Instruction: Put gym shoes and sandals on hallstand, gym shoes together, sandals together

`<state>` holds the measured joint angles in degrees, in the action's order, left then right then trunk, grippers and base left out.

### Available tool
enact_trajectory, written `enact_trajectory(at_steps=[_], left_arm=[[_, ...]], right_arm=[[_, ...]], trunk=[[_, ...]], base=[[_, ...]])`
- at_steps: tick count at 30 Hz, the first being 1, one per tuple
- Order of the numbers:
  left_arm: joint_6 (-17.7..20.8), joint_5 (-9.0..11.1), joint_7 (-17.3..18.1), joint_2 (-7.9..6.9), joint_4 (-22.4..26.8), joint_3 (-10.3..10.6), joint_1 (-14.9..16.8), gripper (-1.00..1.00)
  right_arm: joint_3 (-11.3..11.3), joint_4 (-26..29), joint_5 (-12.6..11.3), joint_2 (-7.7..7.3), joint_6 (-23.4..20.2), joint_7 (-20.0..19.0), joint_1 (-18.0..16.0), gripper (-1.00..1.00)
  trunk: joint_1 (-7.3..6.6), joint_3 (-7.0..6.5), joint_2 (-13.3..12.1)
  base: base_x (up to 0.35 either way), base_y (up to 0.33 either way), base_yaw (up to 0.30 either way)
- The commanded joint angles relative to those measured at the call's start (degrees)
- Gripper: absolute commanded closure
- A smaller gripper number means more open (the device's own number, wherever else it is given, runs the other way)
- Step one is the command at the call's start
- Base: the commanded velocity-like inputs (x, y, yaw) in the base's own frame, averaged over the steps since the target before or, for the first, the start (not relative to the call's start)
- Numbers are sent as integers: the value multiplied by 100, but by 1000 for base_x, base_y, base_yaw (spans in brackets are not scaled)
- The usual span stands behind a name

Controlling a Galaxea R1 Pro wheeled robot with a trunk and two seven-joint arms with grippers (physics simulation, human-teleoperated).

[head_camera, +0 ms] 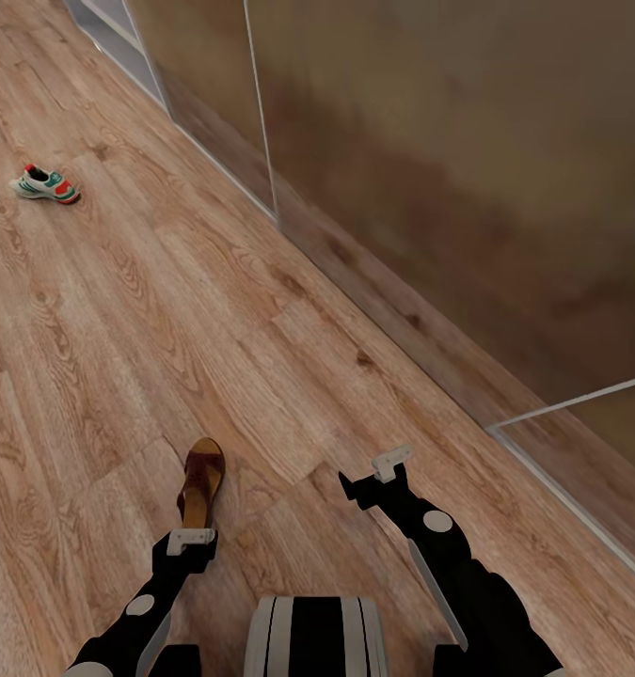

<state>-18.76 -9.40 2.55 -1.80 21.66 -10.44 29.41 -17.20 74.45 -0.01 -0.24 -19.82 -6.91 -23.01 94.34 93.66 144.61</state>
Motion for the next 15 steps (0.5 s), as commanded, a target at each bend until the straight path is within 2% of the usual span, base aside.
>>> enact_trajectory(at_steps=[1,7,8,15], left_arm=[[-22,-53,27,3,-4,-50,3,-100],[-22,-53,25,-1,-4,-54,3,-100],[-22,-53,25,0,-4,-54,3,100],[-23,-52,19,-6,-4,-62,3,100]], right_arm=[[-3,8,1,-3,-31,-12,-2,-100],[-3,8,1,-3,-31,-12,-2,-100],[-3,8,1,-3,-31,-12,-2,-100],[-3,8,1,-3,-31,-12,-2,-100]], trunk=[[-1,3,1],[-1,3,1],[-1,3,1],[-1,3,1]], base=[[4,0,0],[2,0,0],[0,0,0],[0,0,0]])
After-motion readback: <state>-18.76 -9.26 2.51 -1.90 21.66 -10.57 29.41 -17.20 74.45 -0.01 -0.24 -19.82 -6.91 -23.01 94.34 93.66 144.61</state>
